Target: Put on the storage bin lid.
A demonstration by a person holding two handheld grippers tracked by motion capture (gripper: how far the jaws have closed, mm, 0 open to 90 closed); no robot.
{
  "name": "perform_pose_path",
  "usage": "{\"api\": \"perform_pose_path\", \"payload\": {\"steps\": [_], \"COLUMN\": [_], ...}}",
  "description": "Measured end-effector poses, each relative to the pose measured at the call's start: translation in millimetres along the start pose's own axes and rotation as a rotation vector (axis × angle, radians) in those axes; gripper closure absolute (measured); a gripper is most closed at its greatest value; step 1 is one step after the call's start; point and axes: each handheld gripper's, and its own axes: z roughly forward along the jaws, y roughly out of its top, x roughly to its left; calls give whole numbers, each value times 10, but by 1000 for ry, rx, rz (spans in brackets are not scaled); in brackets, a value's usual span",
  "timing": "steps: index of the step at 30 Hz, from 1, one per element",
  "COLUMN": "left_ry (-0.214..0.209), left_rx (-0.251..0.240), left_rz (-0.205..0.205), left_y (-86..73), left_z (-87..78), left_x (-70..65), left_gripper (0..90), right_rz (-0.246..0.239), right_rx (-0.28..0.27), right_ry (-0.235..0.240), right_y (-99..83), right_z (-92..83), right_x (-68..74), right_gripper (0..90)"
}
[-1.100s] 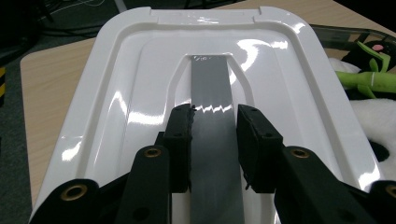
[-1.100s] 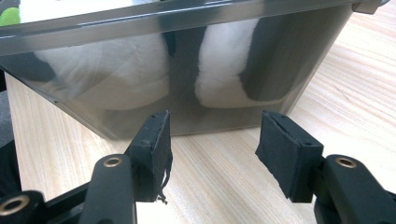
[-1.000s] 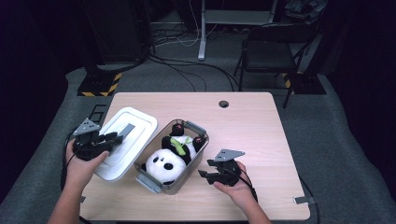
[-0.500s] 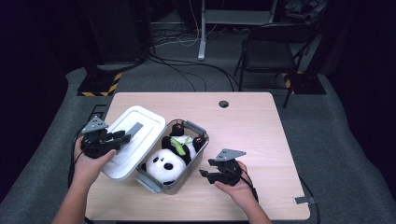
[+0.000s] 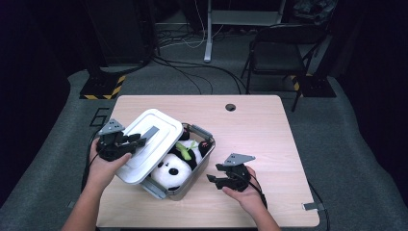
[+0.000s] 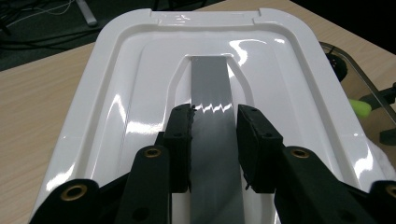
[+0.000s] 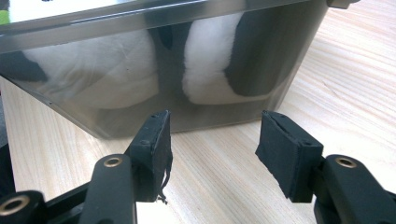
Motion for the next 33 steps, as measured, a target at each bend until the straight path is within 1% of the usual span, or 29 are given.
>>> {"api": "perform_pose_path", "payload": {"steps": [4, 8, 9, 17, 22, 28, 33], "left_ry": [-13, -31, -37, -72, -86, -100, -109], "left_rx": [5, 5, 11, 25, 37, 64, 70], "left_rz": [8, 18, 25, 47, 62, 81, 84], "left_y": [37, 67, 76, 139, 146, 126, 112], "left_z": [64, 116, 130, 265, 341, 433, 500], "left_x": [-56, -107, -118, -260, -335, -417, -473], "left_gripper": [666, 666, 666, 666, 666, 666, 666], "right_rz": [2, 18, 14, 26, 33, 31, 32], "right_rx": [-6, -13, -14, -29, -33, -33, -33], "right_ry": [-6, -18, -21, -47, -54, -54, -54], "right_y": [-12, -34, -39, -87, -104, -105, -108], "right_z": [-35, -85, -94, -205, -236, -239, -237], "right_x": [-10, -8, -10, -22, -28, -28, -31], "right_gripper": [432, 432, 432, 432, 433, 433, 433]}}
